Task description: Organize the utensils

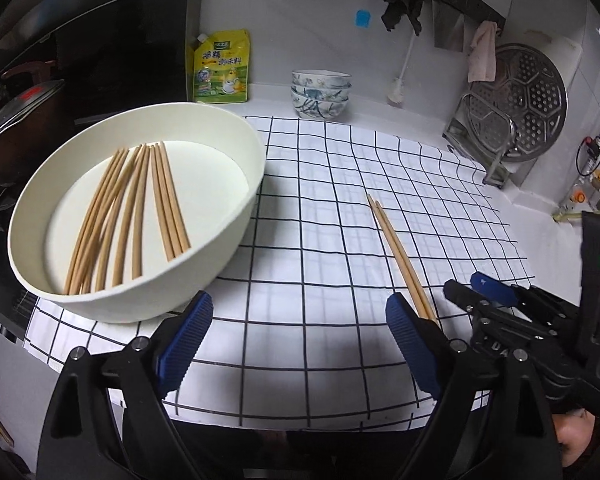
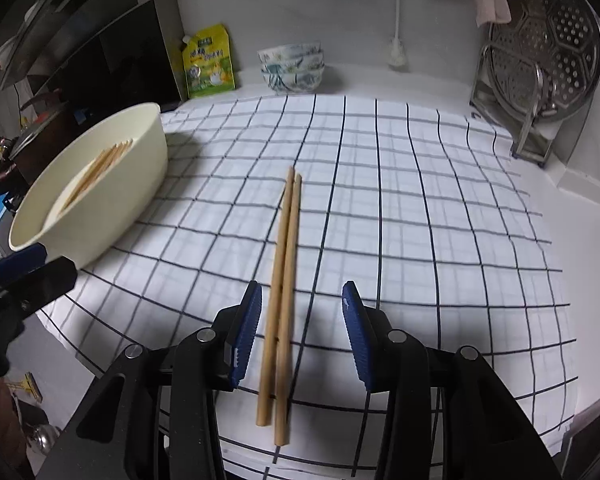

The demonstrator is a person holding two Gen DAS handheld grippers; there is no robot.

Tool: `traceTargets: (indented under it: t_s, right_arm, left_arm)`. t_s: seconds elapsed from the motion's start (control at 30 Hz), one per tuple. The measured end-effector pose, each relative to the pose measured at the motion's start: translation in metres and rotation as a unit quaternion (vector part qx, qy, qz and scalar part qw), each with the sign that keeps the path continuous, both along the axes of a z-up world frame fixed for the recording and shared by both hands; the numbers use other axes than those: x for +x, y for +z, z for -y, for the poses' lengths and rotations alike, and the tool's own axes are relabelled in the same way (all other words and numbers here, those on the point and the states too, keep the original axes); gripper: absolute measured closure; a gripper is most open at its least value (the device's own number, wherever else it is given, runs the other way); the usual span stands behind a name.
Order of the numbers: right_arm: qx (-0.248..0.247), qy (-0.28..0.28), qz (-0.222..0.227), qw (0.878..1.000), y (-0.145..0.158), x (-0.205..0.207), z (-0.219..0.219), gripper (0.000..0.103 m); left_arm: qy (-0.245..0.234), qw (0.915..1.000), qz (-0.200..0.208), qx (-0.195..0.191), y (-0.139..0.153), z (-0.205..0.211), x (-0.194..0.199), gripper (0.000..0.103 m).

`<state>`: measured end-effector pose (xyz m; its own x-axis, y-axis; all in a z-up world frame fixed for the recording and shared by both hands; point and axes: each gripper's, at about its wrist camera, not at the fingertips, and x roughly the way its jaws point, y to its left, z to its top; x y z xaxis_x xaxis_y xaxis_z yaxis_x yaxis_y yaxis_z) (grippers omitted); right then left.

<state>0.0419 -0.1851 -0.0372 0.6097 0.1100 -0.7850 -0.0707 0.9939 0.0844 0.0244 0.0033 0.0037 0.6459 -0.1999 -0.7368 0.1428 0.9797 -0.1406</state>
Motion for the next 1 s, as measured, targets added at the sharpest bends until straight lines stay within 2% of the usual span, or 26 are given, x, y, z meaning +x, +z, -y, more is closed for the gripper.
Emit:
traceTargets:
  t_s: [0.23,0.5,0.57,0.63,0.67,0.7,0.83,1.0]
  right_arm:
    - [0.000,0.005,-0.022,1.000,-0.020,0.006,0.001,0.063]
    - [-0.022,0.013,-0.026,0.999,-0.030,0.011,-0.002,0.064]
    - [-0.027,0.017,-0.027,0.999,-0.032,0.011,-0.004,0.068]
    - [-0.037,0.022,-0.024,0.999,-0.032,0.009,-0.007,0.079]
    - [-0.041,0.026,-0.024,0.999,-0.032,0.009,-0.008,0.091]
    - [-0.043,0.029,-0.024,0.998,-0.032,0.009,-0.008,0.096]
    - [-0.036,0.034,-0.024,0.999,-0.031,0.009,-0.003,0.097]
    - [-0.021,0.006,-0.026,0.999,-0.031,0.007,0.026,0.097]
  left_arm:
    - [-0.002,0.9999,-0.014,0.003,-0.008,0.008,0.000,0.015]
    - [0.001,0.9998,-0.022,0.004,-0.013,0.012,0.001,0.013]
    - [0.002,0.9997,-0.025,0.002,-0.014,0.014,0.002,0.013]
    - [0.002,0.9997,-0.026,0.000,-0.015,0.016,0.003,0.013]
    - [0.001,0.9996,-0.028,-0.001,-0.016,0.019,0.003,0.012]
    - [0.000,0.9996,-0.029,-0.001,-0.017,0.022,0.004,0.012]
    - [-0.011,0.9993,-0.036,0.006,-0.023,0.039,0.007,0.012]
    - [-0.018,0.9991,-0.037,0.014,-0.035,0.058,0.012,0.011]
